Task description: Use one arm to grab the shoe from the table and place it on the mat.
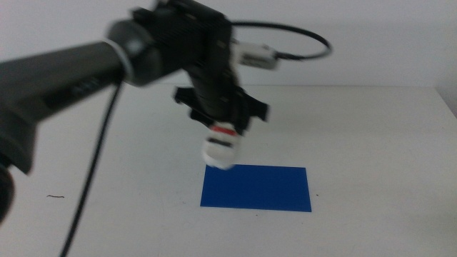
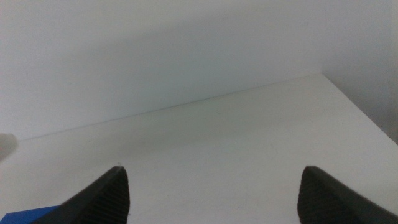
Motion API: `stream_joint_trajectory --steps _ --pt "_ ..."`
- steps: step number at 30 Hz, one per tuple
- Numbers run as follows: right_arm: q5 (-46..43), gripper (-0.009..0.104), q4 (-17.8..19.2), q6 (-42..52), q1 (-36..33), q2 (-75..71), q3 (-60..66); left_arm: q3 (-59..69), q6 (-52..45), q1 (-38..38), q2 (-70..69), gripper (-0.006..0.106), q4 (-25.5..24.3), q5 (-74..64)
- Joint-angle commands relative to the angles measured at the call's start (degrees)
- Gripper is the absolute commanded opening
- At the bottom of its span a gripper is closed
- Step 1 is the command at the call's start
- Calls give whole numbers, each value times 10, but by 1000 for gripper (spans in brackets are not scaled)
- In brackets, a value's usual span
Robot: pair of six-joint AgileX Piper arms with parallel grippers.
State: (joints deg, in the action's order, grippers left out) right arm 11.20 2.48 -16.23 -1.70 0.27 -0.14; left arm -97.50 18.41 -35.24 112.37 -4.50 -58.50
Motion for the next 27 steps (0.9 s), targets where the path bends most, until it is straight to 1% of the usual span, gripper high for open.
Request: stream_joint_trajectory --steps 1,4,7,9,10,12,13,15,17,20,21,22,25,27 --pt "-6 79 3 1 -1 -3 1 1 40 -31 4 -2 -21 1" --pt "-6 79 3 1 -1 -3 1 1 41 -53 13 -2 -21 14" --pt "-6 79 3 1 -1 -3 1 1 41 -59 20 -2 -19 33" --pt "-6 79 3 1 -1 -3 1 1 38 -59 22 -2 -5 43" --pt "-6 79 3 1 -1 -3 1 1 17 -59 22 -2 8 52" --pt "-6 79 3 1 -1 -3 1 2 -70 -59 22 -2 21 78" --pt "-6 79 3 1 -1 -3 1 2 -157 -59 22 -2 29 90" --pt "-6 79 3 1 -1 -3 1 2 -375 -59 22 -2 50 85" --pt "-6 79 3 1 -1 -3 1 2 -572 -59 22 -2 72 21" --pt "-6 79 3 1 -1 -3 1 2 -803 -58 31 -2 73 -41" --pt "-6 79 3 1 -1 -3 1 2 -846 -58 32 -2 78 -43" --pt "-6 79 3 1 -1 -3 1 2 -867 -58 38 -2 89 -37" --pt "-6 79 3 1 -1 -3 1 2 -823 -53 51 -2 122 6" --pt "-6 79 3 1 -1 -3 1 2 -819 -47 59 -2 145 19"
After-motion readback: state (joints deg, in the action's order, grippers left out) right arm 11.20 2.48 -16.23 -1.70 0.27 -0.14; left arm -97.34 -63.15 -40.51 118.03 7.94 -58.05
